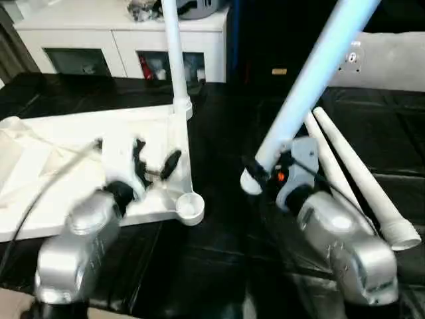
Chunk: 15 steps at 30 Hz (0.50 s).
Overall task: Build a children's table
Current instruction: Insert table leg to table base
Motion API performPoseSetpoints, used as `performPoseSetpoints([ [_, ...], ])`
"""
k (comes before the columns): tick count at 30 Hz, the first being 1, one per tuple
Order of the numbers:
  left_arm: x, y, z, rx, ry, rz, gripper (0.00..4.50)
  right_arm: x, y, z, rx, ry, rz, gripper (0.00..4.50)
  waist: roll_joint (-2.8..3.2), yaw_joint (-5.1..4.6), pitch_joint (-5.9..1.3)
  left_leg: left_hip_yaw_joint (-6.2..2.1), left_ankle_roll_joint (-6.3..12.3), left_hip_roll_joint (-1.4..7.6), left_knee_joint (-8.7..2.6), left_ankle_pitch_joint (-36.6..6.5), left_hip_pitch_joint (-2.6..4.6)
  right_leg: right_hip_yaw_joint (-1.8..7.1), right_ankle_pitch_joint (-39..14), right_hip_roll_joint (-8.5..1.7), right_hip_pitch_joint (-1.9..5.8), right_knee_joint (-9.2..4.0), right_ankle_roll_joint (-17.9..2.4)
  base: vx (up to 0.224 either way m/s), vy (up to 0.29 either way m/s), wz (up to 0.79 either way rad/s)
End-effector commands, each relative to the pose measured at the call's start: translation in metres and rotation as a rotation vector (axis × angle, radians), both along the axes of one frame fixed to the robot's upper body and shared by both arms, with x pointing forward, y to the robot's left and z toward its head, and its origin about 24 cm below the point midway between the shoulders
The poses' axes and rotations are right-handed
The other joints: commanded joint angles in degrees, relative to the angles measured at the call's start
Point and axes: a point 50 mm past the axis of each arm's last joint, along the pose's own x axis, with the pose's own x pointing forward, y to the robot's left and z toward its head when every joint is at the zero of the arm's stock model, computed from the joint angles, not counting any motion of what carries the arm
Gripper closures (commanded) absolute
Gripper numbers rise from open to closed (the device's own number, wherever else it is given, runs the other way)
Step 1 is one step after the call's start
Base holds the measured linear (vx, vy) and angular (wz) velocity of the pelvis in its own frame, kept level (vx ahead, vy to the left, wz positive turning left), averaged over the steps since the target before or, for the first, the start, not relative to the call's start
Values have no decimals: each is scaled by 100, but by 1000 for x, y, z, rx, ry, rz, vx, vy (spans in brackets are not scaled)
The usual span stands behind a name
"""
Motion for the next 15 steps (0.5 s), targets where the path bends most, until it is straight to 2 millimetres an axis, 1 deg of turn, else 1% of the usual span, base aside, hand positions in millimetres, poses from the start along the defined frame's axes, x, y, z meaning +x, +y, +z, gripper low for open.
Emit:
performPoseSetpoints([
  [1,-5,-10,2,-13,-24,-10,0,0,-3,3,40,-21,-55,259,-90,-12,-311,-111,-117,324,-483,-1209,-33,355,-1378,-513,241,-551,-764,0,0,0],
  [2,-5,-14,1,-18,-24,-9,0,0,-4,1,55,-16,-72,259,-121,32,-323,-92,125,304,-440,-998,-72,413,-1548,-623,274,-576,-848,0,0,0],
  [3,-5,-15,1,-21,-24,-8,0,0,-5,1,57,-15,-77,259,-95,71,-344,-92,271,289,-390,-825,-100,452,-1603,-699,301,-592,-887,0,0,0],
  [4,-5,-16,0,-18,-24,0,0,1,-6,1,52,-24,-88,259,-90,111,-354,-88,438,275,-323,-674,-119,506,-1645,-791,307,-633,-924,0,0,0],
  [5,-5,-15,-1,-7,-26,6,0,1,-8,1,52,-26,-98,259,-151,142,-383,95,176,254,-31,-701,87,981,-2067,-672,177,-778,-818,-8,49,-28],
  [6,-5,-14,-2,-1,-26,11,0,3,-9,1,52,-36,-106,259,-211,253,-300,-26,156,191,108,-772,-125,1285,-2606,-823,349,-855,-781,-8,49,-28],
  [7,-5,-13,-3,-1,-25,23,0,4,-9,2,66,-39,-111,259,-173,385,-294,-158,179,203,303,-763,-165,1630,-3022,-934,382,-939,-759,5,100,-57],
  [8,-6,-12,-4,-3,-23,31,0,4,-10,2,77,-40,-113,259,-201,387,-284,-222,183,164,318,-769,-200,1691,-3056,-849,394,-926,-756,9,152,-66],
  [9,-7,-12,-4,-9,-18,30,0,4,-12,4,95,-44,-137,259,-67,395,-298,-304,133,121,191,-641,-189,1672,-2935,-596,343,-873,-713,9,152,-66],
  [10,-7,-12,-4,-13,-15,27,0,4,-14,4,107,-47,-158,259,-188,387,-288,-385,629,40,-104,-509,-337,1270,-2378,-452,363,-704,-705,10,218,-64],
  [11,-8,-12,-3,-15,-15,23,0,4,-14,5,100,-51,-167,259,33,312,-402,-338,890,39,-197,-163,-175,1107,-1886,-318,228,-599,-784,22,260,-19],
  [12,-8,-12,-3,-16,-17,21,0,4,-15,5,92,-54,-172,259,98,80,-469,-309,1744,26,-287,162,320,657,-1180,-24,-148,-384,-704,22,260,-19],
  [13,-8,-12,-2,-18,-18,18,0,4,-15,5,91,-49,-169,259,160,-188,-412,-352,2554,93,-494,334,386,125,-896,217,-321,52,-546,14,270,15],
  [14,-8,-11,-3,-8,-17,21,0,3,-14,3,85,-34,-165,259,176,-270,-350,-372,3036,227,-658,628,296,-174,-774,177,-341,508,-182,-16,241,8],
  [15,-7,-10,-4,0,-16,24,0,2,-14,1,83,-22,-161,259,169,-257,-333,-400,3200,306,-642,788,295,-235,-766,80,-378,594,-19,-16,241,8],
])
